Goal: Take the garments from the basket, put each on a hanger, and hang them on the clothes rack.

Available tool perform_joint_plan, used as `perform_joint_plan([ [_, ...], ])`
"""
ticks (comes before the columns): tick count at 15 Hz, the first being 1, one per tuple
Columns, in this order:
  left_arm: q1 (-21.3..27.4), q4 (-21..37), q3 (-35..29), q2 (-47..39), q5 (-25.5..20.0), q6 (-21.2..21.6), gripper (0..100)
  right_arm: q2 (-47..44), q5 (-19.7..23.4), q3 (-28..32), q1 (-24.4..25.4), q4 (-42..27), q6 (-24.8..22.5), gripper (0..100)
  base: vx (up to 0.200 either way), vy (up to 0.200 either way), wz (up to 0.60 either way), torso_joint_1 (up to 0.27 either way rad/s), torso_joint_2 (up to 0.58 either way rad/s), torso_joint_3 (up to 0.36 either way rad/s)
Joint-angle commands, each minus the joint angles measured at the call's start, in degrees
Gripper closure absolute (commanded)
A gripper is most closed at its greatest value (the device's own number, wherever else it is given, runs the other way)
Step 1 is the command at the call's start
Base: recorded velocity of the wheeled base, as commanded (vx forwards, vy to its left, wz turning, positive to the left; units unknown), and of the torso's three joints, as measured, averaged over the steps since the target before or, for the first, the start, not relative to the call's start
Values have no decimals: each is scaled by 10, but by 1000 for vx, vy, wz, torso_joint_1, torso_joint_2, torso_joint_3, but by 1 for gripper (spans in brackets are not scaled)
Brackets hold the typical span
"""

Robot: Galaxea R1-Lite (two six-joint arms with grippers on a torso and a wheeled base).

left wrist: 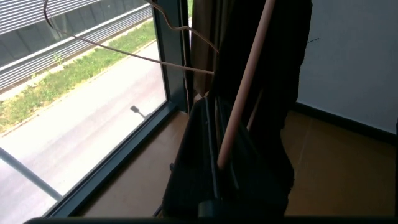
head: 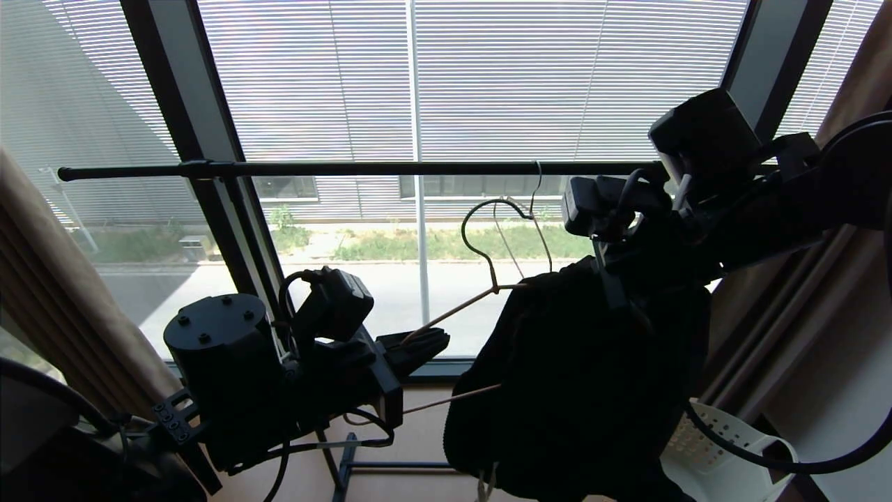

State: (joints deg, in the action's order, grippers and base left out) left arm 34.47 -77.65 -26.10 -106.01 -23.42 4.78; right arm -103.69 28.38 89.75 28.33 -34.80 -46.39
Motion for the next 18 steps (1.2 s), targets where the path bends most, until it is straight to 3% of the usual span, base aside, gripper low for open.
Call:
perform_joint_plan([
  [1, 0, -6, 2, -13, 0, 0, 100, 2, 1, -3, 1, 0, 0, 100, 0, 0, 0, 0, 0, 0],
  [2, -1, -5, 2, -14, 0, 0, 100, 2, 1, -3, 1, 0, 0, 100, 0, 0, 0, 0, 0, 0],
  [3, 0, -6, 2, -14, 0, -2, 0, 2, 1, -3, 1, 0, 0, 100, 0, 0, 0, 0, 0, 0],
  [9, -13, -8, 44, 59, 4, -2, 0, 13, 2, -15, -13, -1, 9, 100, 0, 0, 0, 0, 0, 0],
  [12, -51, -6, 80, 128, 4, -6, 0, 25, 2, -15, -20, 3, 59, 100, 0, 0, 0, 0, 0, 0],
  [15, -78, -4, 115, 174, 4, -76, 0, 42, 3, -24, -28, 1, 92, 100, 0, 0, 0, 0, 0, 0],
  [18, -105, -3, 191, 188, 0, -209, 0, 82, 7, -77, -47, 7, 133, 100, 0, 0, 0, 0, 0, 0],
])
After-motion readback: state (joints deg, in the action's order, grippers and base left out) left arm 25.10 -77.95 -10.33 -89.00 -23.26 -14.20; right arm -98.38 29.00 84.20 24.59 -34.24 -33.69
